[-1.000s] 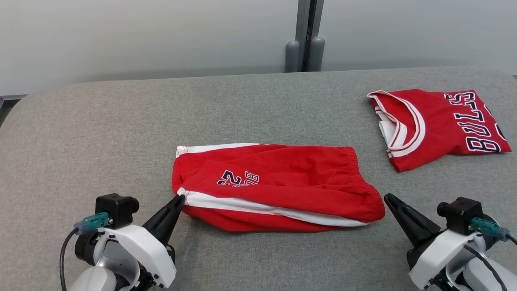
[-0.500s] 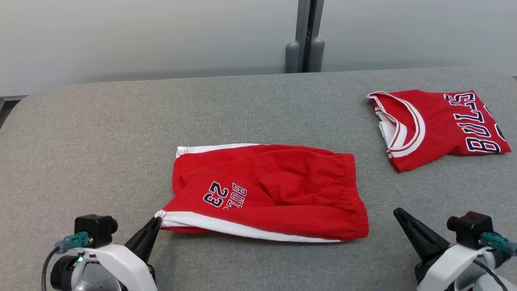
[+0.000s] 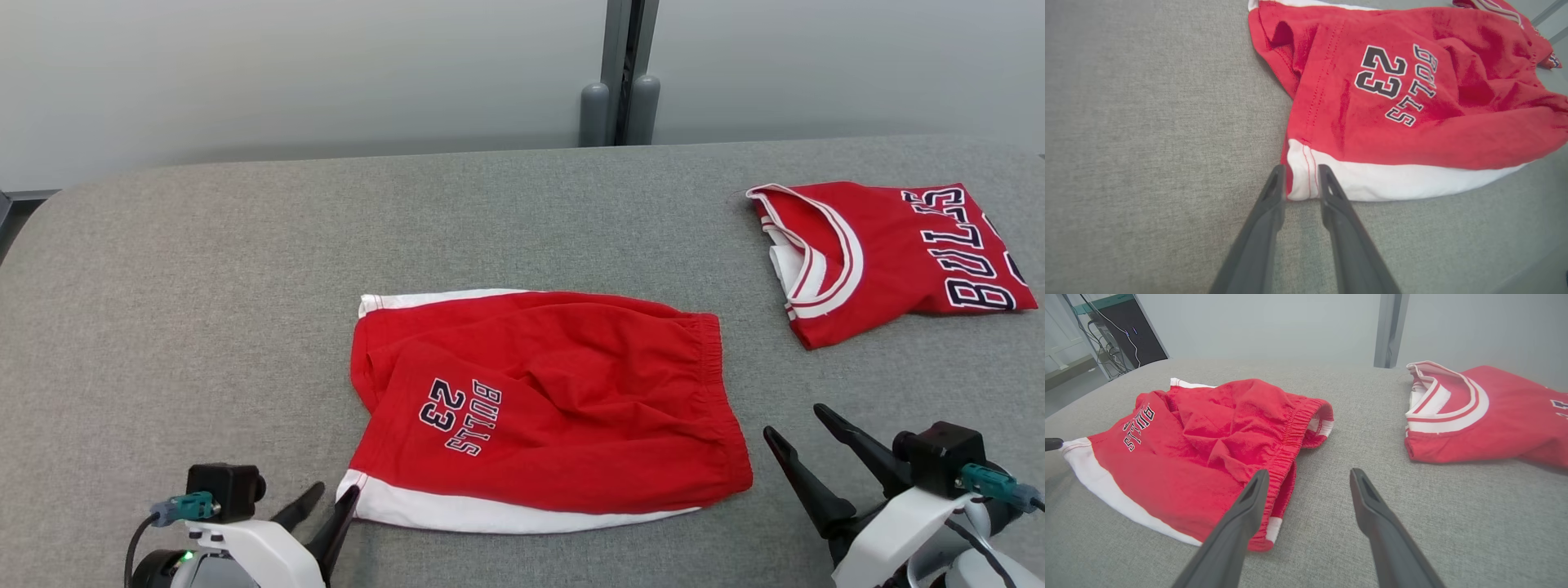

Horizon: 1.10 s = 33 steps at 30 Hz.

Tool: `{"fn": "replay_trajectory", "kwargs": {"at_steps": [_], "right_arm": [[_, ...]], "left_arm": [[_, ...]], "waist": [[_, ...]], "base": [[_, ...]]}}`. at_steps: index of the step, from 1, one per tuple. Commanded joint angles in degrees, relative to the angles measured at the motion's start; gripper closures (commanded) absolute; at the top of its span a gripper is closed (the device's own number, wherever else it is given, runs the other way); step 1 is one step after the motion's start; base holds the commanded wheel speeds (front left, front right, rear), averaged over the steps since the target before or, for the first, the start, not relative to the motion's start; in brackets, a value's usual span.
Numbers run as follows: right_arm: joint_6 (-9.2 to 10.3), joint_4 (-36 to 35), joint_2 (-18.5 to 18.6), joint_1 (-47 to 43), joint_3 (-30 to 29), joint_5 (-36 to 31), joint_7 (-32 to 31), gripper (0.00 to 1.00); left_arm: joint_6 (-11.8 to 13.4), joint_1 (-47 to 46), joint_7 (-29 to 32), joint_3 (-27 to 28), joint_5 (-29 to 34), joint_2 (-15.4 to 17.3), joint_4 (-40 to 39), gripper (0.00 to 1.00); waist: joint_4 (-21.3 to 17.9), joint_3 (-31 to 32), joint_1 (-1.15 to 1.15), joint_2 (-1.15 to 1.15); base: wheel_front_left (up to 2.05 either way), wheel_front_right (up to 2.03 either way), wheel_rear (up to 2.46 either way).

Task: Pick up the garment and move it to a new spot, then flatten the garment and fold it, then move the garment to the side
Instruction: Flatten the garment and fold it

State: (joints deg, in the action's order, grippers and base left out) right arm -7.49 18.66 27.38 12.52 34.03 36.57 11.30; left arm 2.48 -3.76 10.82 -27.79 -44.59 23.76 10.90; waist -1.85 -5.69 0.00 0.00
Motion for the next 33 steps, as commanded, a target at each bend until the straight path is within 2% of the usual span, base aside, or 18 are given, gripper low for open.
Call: {"fn": "replay_trajectory", "kwargs": {"at_steps": [1,7,11,16,26,30,33], "right_arm": [[-0.02,-0.2,-0.1,-0.2,-0.8,-0.7,0.5,0.00],[-0.02,-0.4,-1.2,-1.1,-3.0,-2.5,1.6,0.00],[-0.02,-1.0,-2.4,-1.3,-6.2,-4.4,2.8,0.00],[-0.02,-2.3,-4.5,-2.1,-10.3,-7.3,3.7,0.00],[-0.02,-11.9,-14.4,-6.9,-27.8,-18.1,3.9,0.00],[-0.02,-13.6,-16.8,-9.4,-29.9,-20.1,3.9,0.00],[-0.02,-12.9,-17.0,-10.7,-29.6,-20.5,3.9,0.00]], "left_arm": [[0.0,-1.3,-0.9,0.7,0.5,0.1,-0.1,0.00],[2.2,-1.5,-4.7,2.9,2.4,1.9,-2.4,0.00],[4.3,-1.4,-10.4,5.0,5.3,3.0,-7.1,0.00],[5.3,-0.9,-15.4,6.4,7.1,3.0,-10.2,0.00],[7.6,2.4,-22.5,8.5,8.5,1.7,-12.0,0.00],[7.6,3.7,-23.9,8.2,8.3,0.2,-11.0,0.00],[6.9,3.8,-24.6,7.7,8.2,-0.9,-9.9,0.00]], "waist": [[0.1,0.2,0.00,0.00],[0.2,0.9,0.00,0.00],[0.3,1.4,0.00,0.00],[0.2,1.8,0.00,0.00],[-0.1,2.7,0.00,0.00],[0.1,2.8,0.00,0.00],[0.3,2.7,0.00,0.00]], "base": [[0.00,0.00,0.00],[0.00,0.00,0.00],[0.00,0.00,0.00],[0.00,0.00,0.00],[0.00,0.00,0.00],[0.00,0.00,0.00],[0.00,0.00,0.00]]}}
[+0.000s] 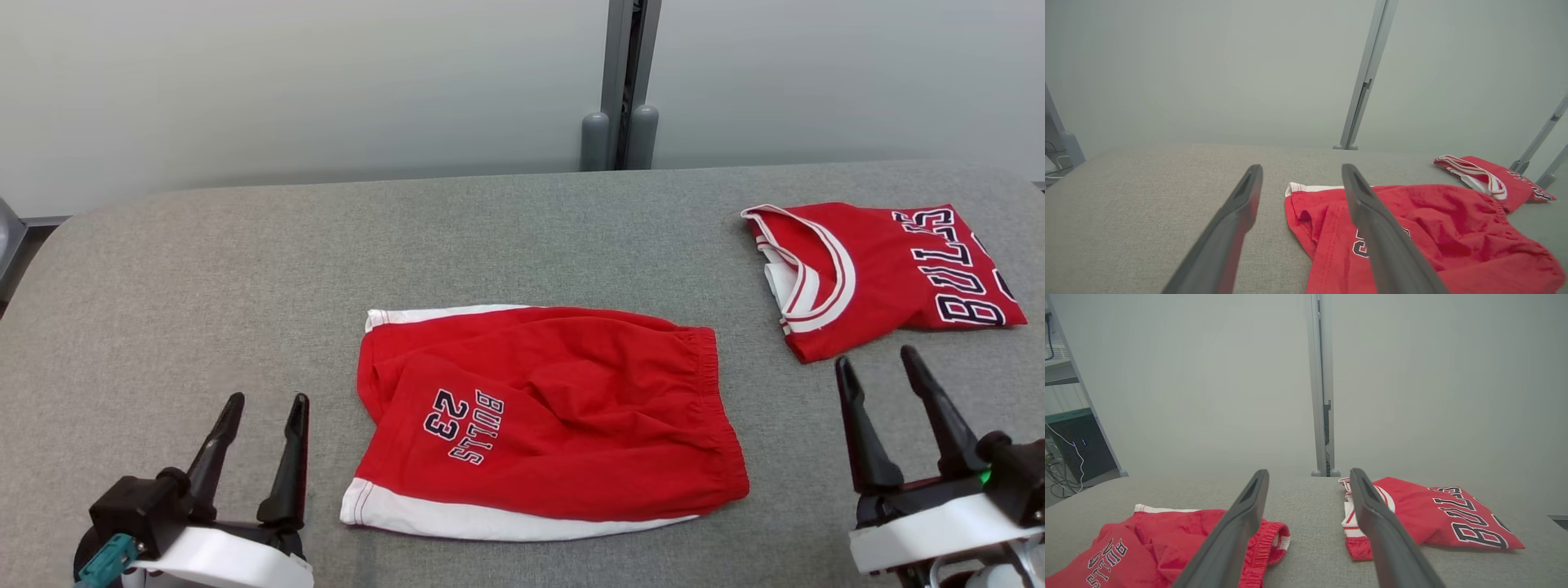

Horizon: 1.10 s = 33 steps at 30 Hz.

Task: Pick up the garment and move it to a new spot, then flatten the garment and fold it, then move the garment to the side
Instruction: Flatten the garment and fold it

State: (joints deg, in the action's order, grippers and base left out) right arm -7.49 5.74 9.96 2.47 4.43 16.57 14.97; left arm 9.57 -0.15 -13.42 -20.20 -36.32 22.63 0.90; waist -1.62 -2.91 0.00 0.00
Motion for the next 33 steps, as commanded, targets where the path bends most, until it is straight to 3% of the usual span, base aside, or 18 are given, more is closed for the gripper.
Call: {"fn": "replay_trajectory", "kwargs": {"at_steps": [1,16,27,33], "right_arm": [[-0.02,0.1,0.5,-0.7,0.6,-0.4,0.2,0.00],[-0.02,1.8,3.3,0.0,4.2,3.1,0.2,0.00],[-0.02,-1.9,1.9,0.0,1.6,1.9,0.2,0.00],[-0.02,0.9,1.9,-1.0,2.6,2.6,0.2,0.00]], "left_arm": [[-0.4,0.0,-0.4,0.0,0.0,0.0,0.6,0.00],[-1.5,-1.9,-1.1,0.3,0.1,-0.5,3.3,0.00],[-1.5,-1.7,-1.5,1.5,0.4,-1.0,3.0,0.00],[-2.1,-1.4,-1.3,1.1,0.0,-1.5,4.1,0.00]], "waist": [[0.1,-0.1,0.00,0.00],[-0.1,-0.7,0.00,0.00],[-0.5,-0.6,0.00,0.00],[-0.2,-0.7,0.00,0.00]], "base": [[0.00,0.00,0.00],[0.00,0.00,0.00],[0.00,0.00,0.00],[0.00,0.00,0.00]]}}
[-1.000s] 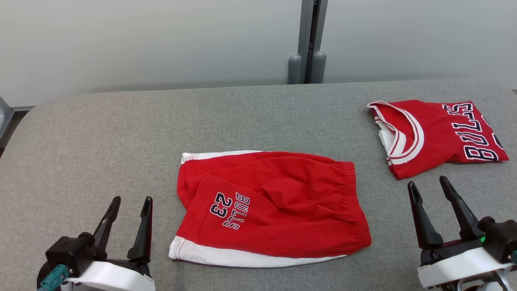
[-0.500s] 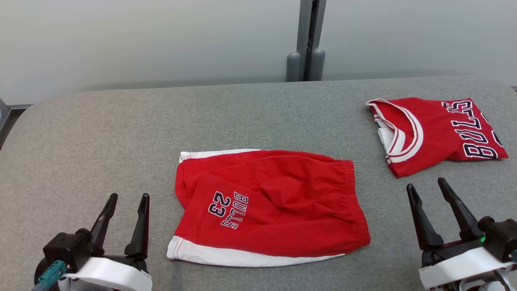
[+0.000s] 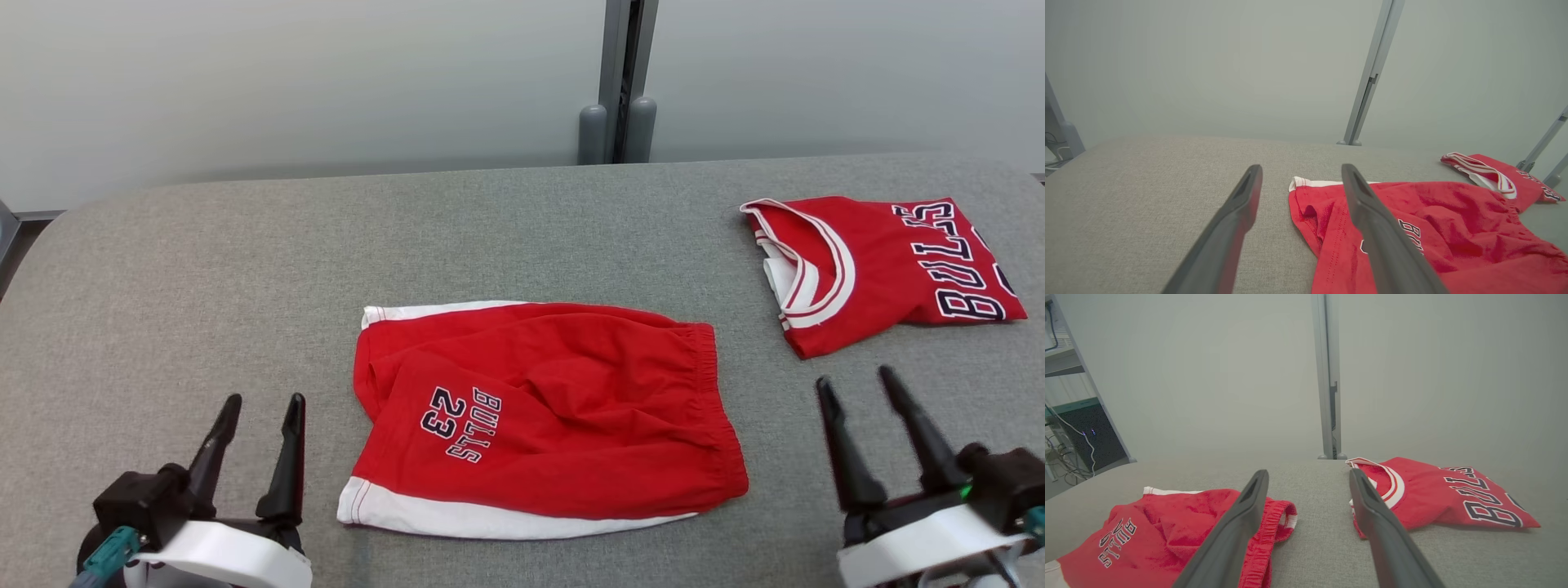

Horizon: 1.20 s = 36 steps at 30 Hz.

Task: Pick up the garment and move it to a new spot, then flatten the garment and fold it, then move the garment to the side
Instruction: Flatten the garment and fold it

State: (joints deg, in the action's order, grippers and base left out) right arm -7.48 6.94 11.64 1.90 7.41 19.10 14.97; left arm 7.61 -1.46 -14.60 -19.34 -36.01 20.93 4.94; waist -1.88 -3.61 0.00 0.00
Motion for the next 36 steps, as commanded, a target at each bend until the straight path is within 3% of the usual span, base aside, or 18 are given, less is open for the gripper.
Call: {"fn": "replay_trajectory", "kwargs": {"at_steps": [1,8,13,21,27,34,35,36], "right_arm": [[-0.04,0.7,0.7,-0.4,0.7,0.7,0.3,0.00],[-0.02,6.3,8.2,1.3,17.7,12.3,-5.4,0.00],[-0.03,9.8,11.6,3.5,22.8,15.9,-4.6,0.00],[-0.03,14.8,12.6,9.9,31.1,17.7,-3.3,0.00],[-0.03,17.5,13.3,13.5,36.1,19.6,-2.1,0.00],[-0.03,19.1,13.4,15.6,39.8,21.6,-1.1,0.00],[-0.03,19.2,13.4,15.9,40.5,22.0,-1.0,0.04],[-0.03,19.4,13.6,16.5,41.6,22.8,-0.7,0.59]], "left_arm": [[-0.3,-0.1,0.4,0.0,-0.5,0.1,0.4,0.00],[-1.6,-0.3,5.8,-3.0,-1.2,0.6,2.7,0.00],[-2.6,-1.3,8.4,-4.4,-1.9,0.7,3.6,0.00],[-4.1,-2.9,13.5,-6.6,-3.4,0.6,6.3,0.00],[-7.1,-4.8,17.6,-9.0,-4.6,0.2,10.2,0.00],[-7.6,-6.3,18.7,-10.2,-4.2,-0.5,13.1,0.00],[-7.7,-6.5,18.7,-10.3,-4.3,-0.7,13.5,0.00],[-8.2,-6.7,18.9,-10.6,-4.9,-0.9,14.4,0.05]], "waist": [[0.1,0.0,0.00,0.00],[0.2,-0.6,0.00,0.00],[0.3,-1.5,0.00,0.00],[0.4,-3.8,0.00,0.00],[1.2,-5.0,0.00,0.00],[1.5,-5.5,0.00,0.00],[1.5,-5.5,0.00,0.00],[1.5,-5.4,0.00,0.00]], "base": [[0.00,0.00,0.00],[0.00,0.00,0.00],[0.00,0.00,0.00],[0.00,0.00,0.00],[0.00,0.00,0.00],[0.00,0.00,0.00],[0.00,0.00,0.00],[0.00,0.00,0.00]]}}
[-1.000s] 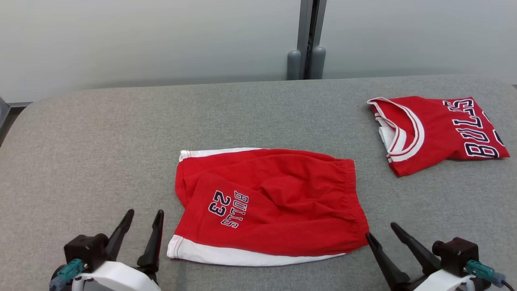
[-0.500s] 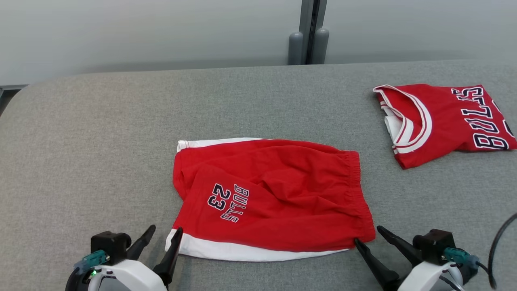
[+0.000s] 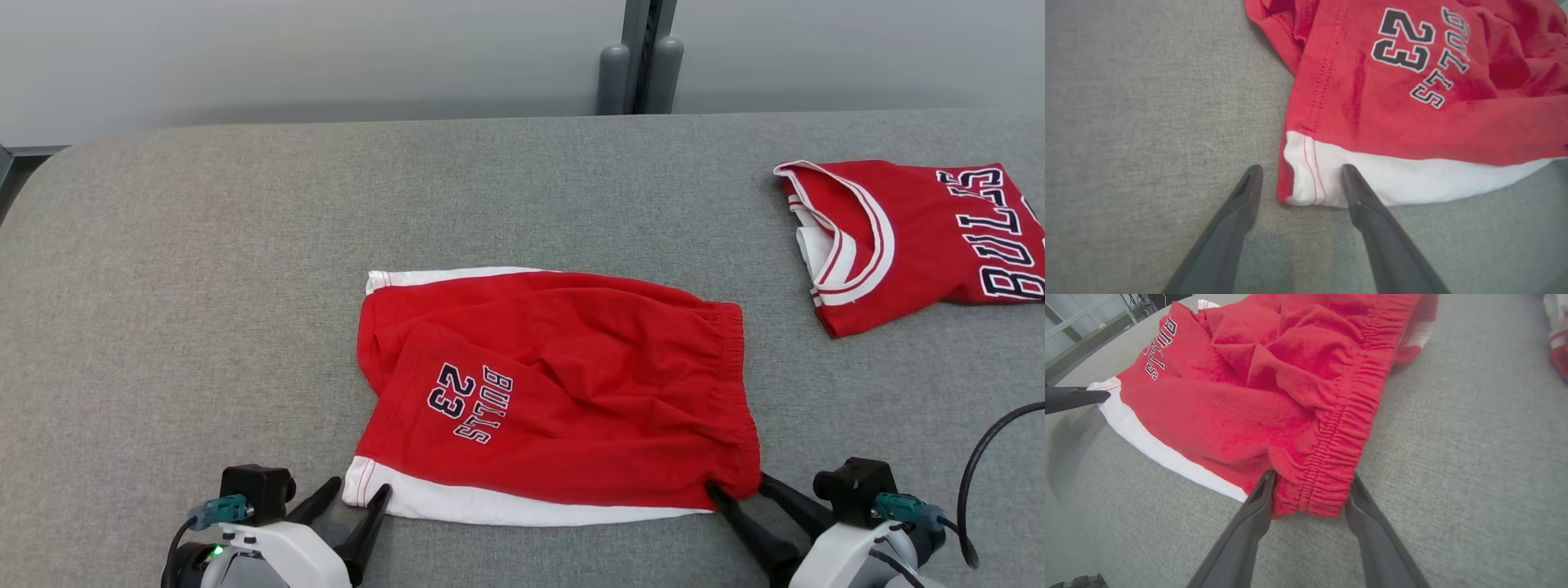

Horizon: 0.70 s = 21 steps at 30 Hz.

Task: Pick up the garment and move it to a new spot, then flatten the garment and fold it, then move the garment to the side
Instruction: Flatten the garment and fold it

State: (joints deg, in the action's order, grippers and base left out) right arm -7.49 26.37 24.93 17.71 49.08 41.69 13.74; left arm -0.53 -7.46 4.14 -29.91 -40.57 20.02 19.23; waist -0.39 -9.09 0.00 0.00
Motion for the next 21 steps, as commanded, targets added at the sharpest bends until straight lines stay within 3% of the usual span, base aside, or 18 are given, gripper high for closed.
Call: {"fn": "replay_trajectory", "kwargs": {"at_steps": [1,3,13,21], "right_arm": [[-0.02,0.1,0.4,0.9,0.5,0.5,0.6,0.71],[-0.02,0.4,0.6,1.1,1.4,1.3,0.7,0.97],[-0.02,0.3,1.7,2.2,3.3,3.8,1.5,1.00],[-0.02,-7.3,5.4,-0.4,2.7,9.2,1.5,1.00]], "left_arm": [[-0.3,-0.8,0.2,0.0,-0.4,0.0,0.4,0.40],[-0.4,-0.9,0.0,-0.1,-0.3,0.1,0.7,1.00],[-0.7,0.5,-0.4,0.6,-1.5,1.2,-1.1,1.00],[-0.4,4.1,1.8,1.6,-3.6,4.4,-9.6,1.00]], "waist": [[0.0,0.1,0.00,0.00],[-0.1,0.3,0.00,0.00],[-0.1,2.5,0.00,0.00],[-0.1,6.2,0.00,0.00]], "base": [[0.00,0.00,0.00],[0.00,0.00,0.00],[0.00,0.00,0.00],[0.00,0.00,0.00]]}}
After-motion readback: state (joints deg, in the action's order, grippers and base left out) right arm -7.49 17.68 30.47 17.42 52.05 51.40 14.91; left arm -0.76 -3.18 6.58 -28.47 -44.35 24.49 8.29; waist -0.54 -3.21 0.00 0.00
